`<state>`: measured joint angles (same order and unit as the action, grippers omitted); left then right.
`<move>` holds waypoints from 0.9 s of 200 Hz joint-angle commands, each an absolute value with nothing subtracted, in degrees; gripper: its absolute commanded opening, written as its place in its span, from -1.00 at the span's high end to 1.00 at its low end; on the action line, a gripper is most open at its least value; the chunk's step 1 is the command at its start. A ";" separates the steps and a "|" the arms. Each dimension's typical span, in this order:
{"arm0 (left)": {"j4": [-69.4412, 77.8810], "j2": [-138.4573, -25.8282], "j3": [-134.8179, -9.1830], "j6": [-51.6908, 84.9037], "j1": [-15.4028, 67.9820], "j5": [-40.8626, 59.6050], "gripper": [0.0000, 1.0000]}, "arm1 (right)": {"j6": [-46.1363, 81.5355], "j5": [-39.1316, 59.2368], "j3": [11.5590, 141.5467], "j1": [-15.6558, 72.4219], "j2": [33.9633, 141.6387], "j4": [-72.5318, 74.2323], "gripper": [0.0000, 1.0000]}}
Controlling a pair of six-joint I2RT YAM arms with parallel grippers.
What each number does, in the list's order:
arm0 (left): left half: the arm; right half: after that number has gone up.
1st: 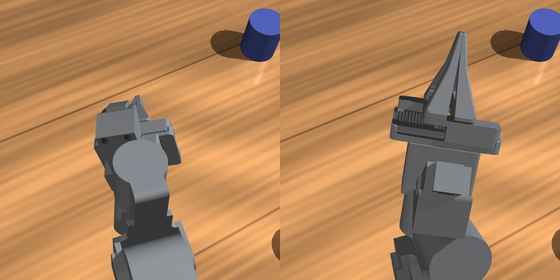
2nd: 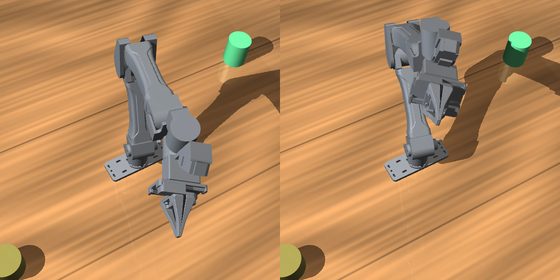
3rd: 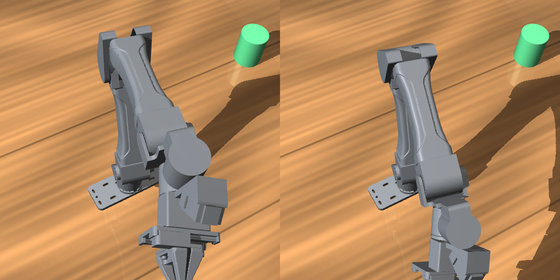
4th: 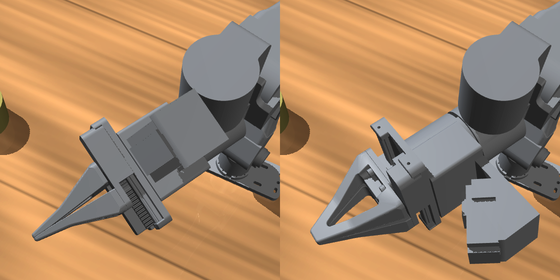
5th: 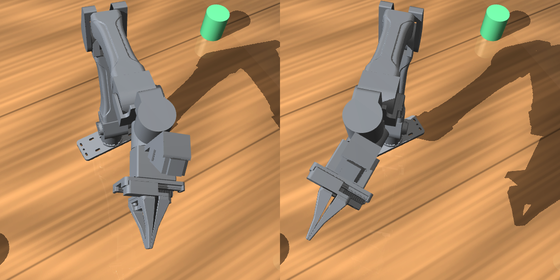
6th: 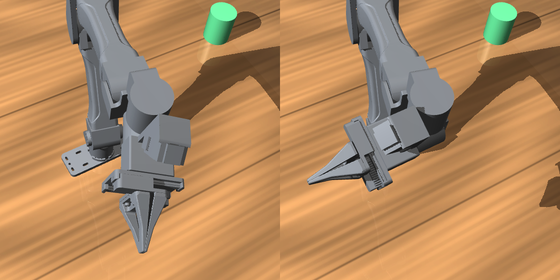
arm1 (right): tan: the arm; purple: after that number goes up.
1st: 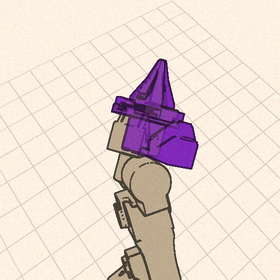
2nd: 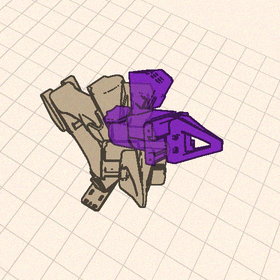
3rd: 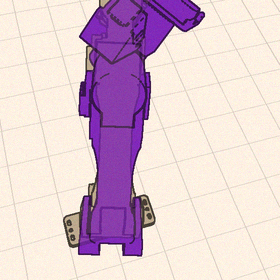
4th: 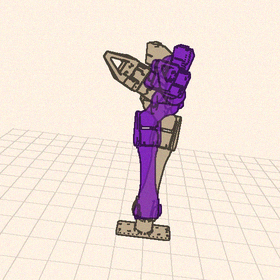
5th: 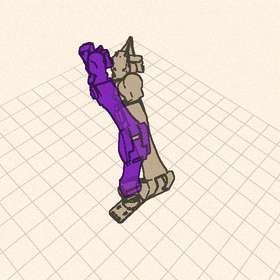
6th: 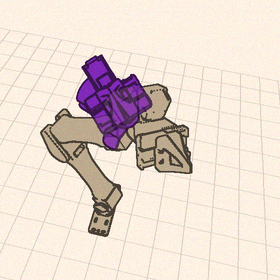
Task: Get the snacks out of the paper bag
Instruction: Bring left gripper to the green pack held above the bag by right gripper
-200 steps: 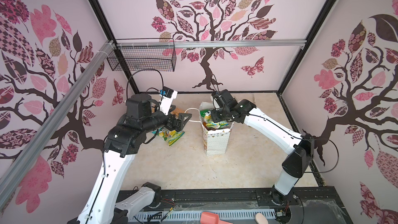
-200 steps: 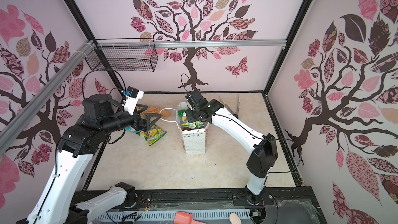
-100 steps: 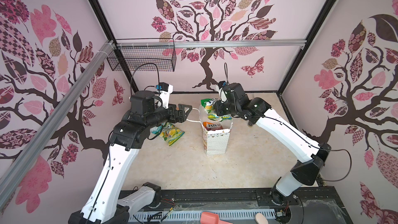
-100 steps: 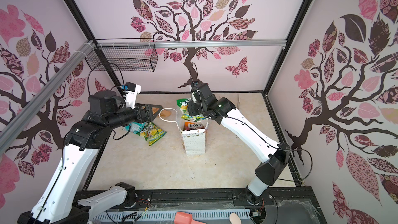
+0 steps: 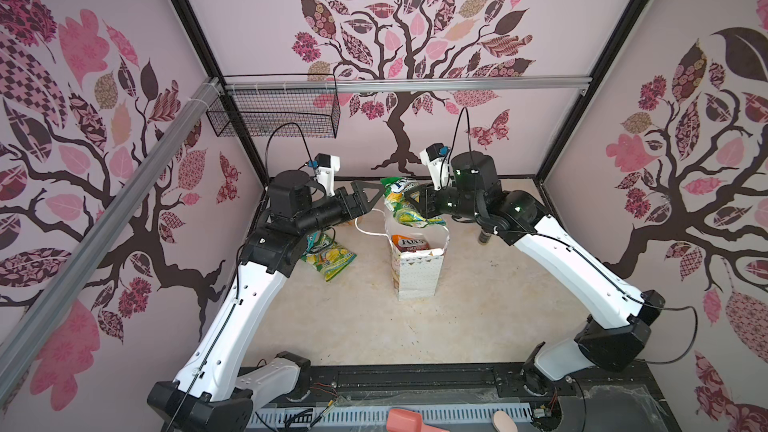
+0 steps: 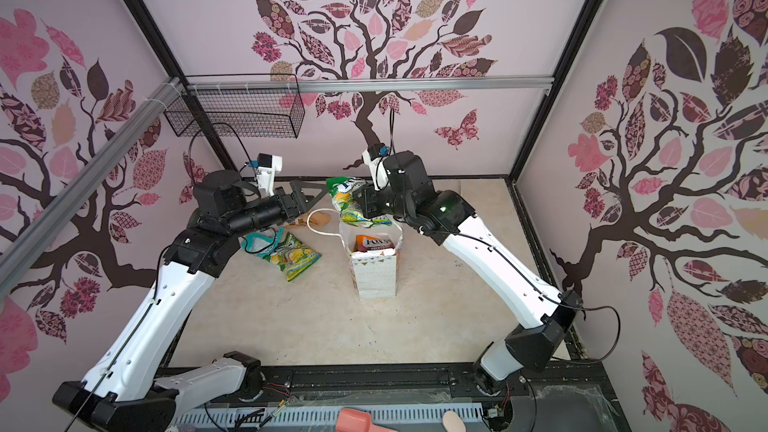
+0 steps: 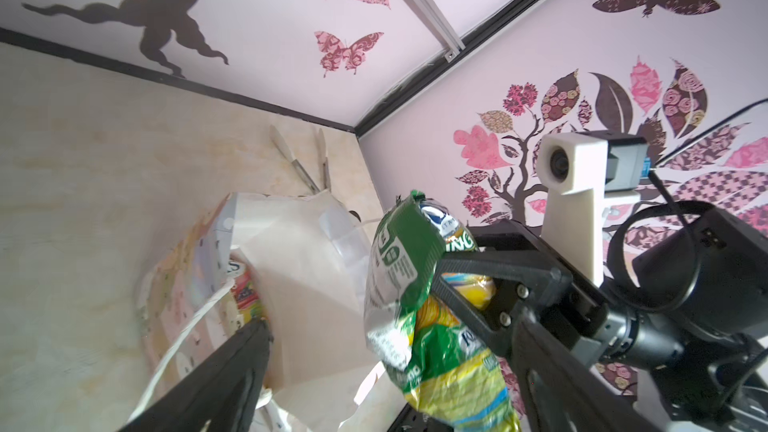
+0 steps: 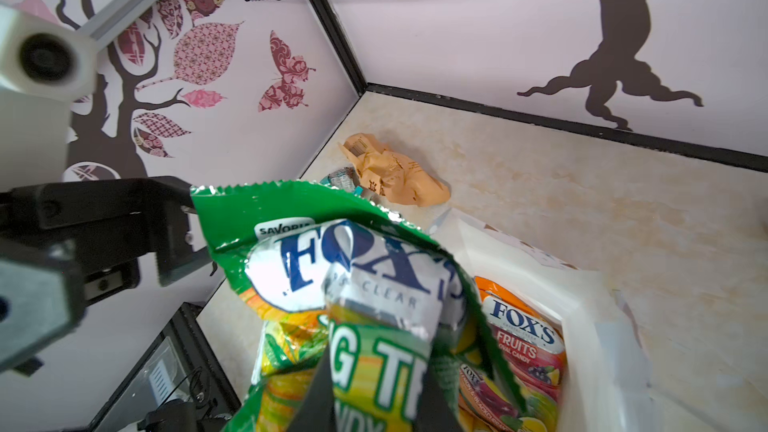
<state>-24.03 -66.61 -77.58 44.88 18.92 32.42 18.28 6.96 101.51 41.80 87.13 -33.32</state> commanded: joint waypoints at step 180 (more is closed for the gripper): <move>-11.94 -68.73 -75.26 53.20 24.96 30.61 0.66 | 16.46 13.19 97.74 45.30 84.69 -28.55 0.22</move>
